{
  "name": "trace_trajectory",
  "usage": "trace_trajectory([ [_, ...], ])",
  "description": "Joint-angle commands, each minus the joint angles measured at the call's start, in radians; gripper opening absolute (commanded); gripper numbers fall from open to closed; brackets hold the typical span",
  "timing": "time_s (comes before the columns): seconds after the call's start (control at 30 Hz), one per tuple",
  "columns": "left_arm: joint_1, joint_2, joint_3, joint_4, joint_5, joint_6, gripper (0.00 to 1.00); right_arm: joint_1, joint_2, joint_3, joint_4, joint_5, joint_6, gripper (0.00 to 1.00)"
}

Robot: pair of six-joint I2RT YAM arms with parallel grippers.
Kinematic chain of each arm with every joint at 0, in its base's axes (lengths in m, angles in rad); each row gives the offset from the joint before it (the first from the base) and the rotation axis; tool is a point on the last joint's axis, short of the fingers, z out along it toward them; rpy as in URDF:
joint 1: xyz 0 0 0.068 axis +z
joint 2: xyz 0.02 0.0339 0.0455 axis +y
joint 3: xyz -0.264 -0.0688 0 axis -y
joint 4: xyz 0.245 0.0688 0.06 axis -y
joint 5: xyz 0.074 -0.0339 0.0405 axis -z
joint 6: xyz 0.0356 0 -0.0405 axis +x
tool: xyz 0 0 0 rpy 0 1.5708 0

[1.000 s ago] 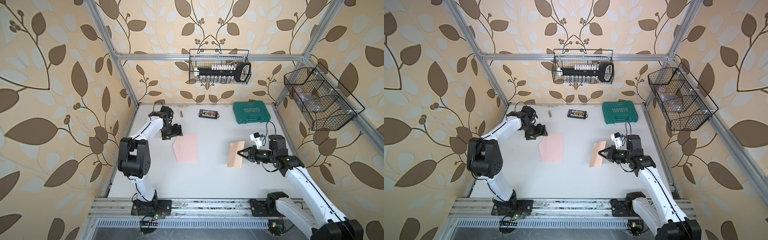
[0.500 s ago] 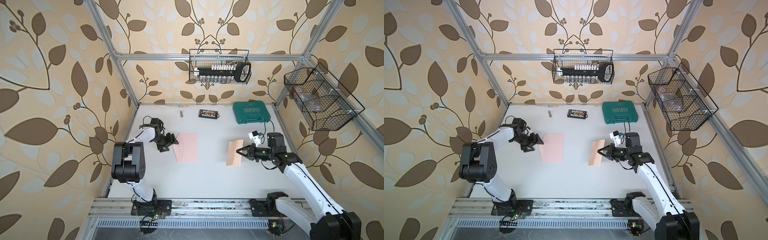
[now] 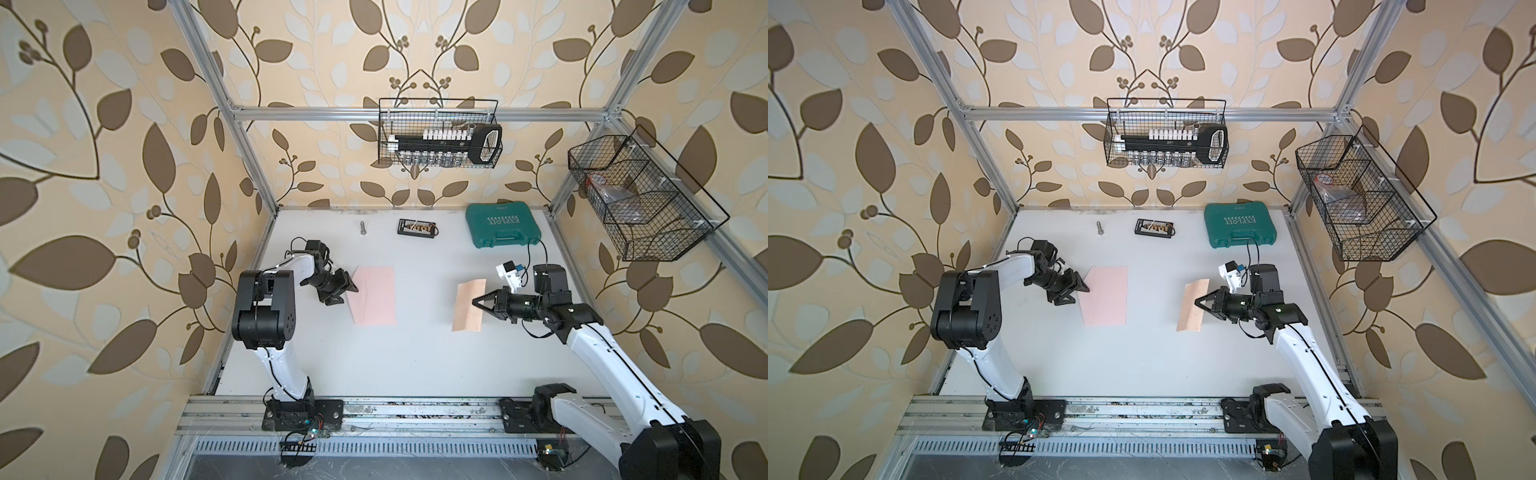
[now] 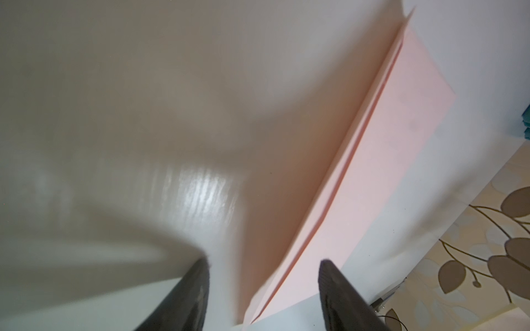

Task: Fold the letter paper in half and place it into the envelope
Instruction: Pick up the envelope from the center of the board.

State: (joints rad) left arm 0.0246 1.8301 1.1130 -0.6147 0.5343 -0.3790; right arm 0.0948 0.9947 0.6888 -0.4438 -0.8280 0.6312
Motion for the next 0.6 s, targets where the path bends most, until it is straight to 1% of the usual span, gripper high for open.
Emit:
trace_trajectory([
  [0.0,-0.018,0.02,0.014,0.015,0.026,-0.008,0.57,-0.003,0.007,0.035,0.015,-0.014,-0.005,0.0],
  [0.13,-0.033,0.03,0.022,0.024,0.027,-0.01,0.44,-0.003,0.012,0.038,0.018,-0.012,-0.002,0.0],
  [0.23,-0.038,0.037,0.028,0.026,0.029,-0.011,0.33,-0.002,0.016,0.041,0.022,-0.013,0.004,0.0],
  [0.43,-0.04,0.028,0.058,-0.007,0.012,0.023,0.02,-0.002,0.017,0.047,0.024,-0.011,0.007,0.0],
  [0.47,-0.04,0.023,0.069,-0.019,0.013,0.038,0.0,-0.002,0.016,0.049,0.024,-0.011,0.007,0.0],
  [0.57,-0.04,0.012,0.129,-0.092,0.023,0.087,0.0,-0.003,0.015,0.053,0.025,-0.008,0.006,0.0],
])
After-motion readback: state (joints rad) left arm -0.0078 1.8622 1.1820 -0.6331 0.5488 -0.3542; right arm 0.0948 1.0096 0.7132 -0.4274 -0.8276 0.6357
